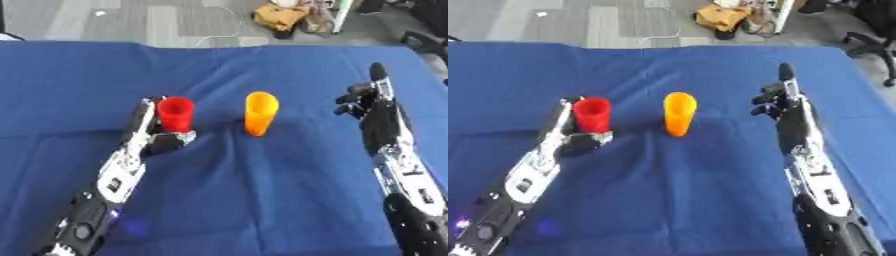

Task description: Pour the contents of one cup into another cup.

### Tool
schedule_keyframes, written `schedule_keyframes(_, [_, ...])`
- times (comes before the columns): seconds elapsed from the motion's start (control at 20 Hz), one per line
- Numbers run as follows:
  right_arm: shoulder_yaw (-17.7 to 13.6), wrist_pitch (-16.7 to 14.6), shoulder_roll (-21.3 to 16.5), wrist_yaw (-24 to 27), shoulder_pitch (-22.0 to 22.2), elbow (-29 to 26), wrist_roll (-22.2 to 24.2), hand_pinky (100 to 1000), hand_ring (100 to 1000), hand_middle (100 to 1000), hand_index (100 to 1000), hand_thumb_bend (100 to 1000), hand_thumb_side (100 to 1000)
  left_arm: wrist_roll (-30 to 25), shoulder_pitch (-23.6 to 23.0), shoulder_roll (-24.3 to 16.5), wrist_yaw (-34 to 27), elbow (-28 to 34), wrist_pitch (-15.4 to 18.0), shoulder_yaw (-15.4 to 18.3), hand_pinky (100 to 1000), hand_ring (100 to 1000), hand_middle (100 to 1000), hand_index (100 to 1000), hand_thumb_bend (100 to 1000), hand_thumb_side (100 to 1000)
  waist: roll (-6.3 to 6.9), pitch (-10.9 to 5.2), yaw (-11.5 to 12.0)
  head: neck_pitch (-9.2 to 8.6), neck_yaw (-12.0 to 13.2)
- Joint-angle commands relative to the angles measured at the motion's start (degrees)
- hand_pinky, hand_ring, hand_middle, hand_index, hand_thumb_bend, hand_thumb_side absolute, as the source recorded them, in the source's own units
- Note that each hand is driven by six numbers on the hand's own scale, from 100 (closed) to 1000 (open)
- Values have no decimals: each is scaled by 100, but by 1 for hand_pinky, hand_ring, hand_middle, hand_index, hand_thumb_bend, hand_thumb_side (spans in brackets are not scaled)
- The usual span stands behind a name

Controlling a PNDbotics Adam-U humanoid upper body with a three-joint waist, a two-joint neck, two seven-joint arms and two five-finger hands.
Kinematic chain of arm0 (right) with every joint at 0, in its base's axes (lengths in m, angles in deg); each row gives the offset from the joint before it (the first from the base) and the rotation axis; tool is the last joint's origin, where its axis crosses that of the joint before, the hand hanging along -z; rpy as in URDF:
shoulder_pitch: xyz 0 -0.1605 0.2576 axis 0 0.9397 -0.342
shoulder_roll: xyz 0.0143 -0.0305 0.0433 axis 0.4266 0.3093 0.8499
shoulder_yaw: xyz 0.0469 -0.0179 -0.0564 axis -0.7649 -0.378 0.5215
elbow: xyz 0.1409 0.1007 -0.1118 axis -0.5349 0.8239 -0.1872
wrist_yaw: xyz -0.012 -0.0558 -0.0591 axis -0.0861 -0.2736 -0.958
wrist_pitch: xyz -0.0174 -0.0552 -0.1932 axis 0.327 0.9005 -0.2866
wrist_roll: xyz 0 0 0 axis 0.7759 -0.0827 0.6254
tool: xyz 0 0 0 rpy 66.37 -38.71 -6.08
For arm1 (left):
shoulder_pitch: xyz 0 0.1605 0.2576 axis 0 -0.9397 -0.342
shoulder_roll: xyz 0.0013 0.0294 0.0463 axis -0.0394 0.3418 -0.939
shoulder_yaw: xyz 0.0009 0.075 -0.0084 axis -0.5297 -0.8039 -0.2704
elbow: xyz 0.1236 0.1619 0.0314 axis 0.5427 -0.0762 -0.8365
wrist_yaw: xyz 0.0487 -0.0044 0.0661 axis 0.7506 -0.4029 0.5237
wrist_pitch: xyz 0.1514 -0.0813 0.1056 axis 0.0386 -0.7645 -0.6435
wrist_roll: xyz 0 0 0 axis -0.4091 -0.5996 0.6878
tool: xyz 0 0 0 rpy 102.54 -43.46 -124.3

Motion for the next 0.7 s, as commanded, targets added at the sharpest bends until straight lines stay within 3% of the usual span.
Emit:
schedule_keyframes(0.05, [-42,-11,-84,-10,-85,-72,-1,423,518,367,504,422,760,290,-41,-63,-263,107,11,76,100,250,267,579,374,163,9,-69,12,-75,-20])
schedule_keyframes(0.2, [-47,-13,-97,-19,-80,-67,-2,423,518,367,504,421,760,457,-63,-150,-529,345,2,25,100,241,257,573,308,183,25,-86,26,-71,-32])
schedule_keyframes(0.45, [-64,-20,-149,-54,-60,-16,-5,423,518,366,504,418,743,471,-165,-385,-873,870,-132,-37,100,241,256,573,334,157,56,-117,72,-53,-55])
schedule_keyframes(0.7, [-67,-98,-317,-306,-67,181,59,426,530,368,511,472,688,368,-310,-708,-1063,1607,-283,-144,100,246,260,577,348,164,105,-156,154,-25,-90])
